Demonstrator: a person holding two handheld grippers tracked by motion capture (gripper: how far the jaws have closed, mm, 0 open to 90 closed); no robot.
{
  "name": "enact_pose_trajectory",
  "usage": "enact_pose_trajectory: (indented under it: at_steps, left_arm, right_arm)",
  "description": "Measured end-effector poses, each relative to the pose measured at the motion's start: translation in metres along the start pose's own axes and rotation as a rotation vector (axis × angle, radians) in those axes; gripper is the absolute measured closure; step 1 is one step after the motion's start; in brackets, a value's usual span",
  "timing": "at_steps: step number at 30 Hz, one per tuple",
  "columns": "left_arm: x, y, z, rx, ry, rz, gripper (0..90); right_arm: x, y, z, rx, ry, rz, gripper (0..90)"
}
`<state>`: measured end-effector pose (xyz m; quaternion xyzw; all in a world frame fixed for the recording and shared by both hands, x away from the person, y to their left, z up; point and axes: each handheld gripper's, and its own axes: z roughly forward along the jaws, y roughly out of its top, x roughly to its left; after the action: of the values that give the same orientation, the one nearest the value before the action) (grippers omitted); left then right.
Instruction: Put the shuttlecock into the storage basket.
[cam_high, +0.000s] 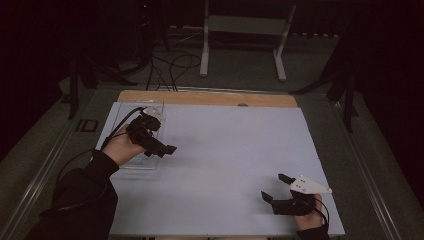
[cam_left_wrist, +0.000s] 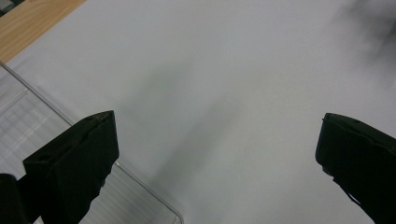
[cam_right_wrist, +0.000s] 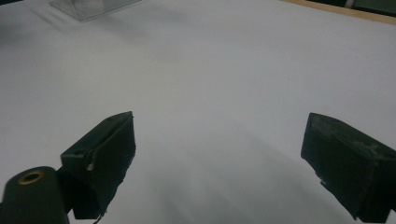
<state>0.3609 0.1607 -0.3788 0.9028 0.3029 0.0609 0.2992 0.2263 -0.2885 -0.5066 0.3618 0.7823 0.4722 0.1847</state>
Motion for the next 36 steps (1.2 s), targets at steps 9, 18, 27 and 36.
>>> enact_pose_trajectory:
  at_steps: [9, 18, 27, 36]
  left_arm:
    - [-0.010, 0.001, 0.010, 0.005, -0.023, 0.023, 0.2]
    - [-0.022, -0.001, 0.021, 0.013, -0.052, 0.046, 0.2]
    - [-0.036, -0.007, 0.036, 0.005, -0.089, 0.076, 0.2]
    - [-0.045, -0.019, 0.050, 0.001, -0.103, 0.092, 0.2]
  right_arm:
    - [0.000, 0.000, 0.000, -0.001, 0.000, 0.000, 9.9]
    - [0.000, 0.000, 0.000, 0.001, 0.003, -0.002, 10.0]
    - [0.001, 0.000, 0.000, 0.002, 0.007, -0.003, 9.9]
    - [0.000, 0.000, 0.000, 0.005, 0.005, -0.002, 9.9]
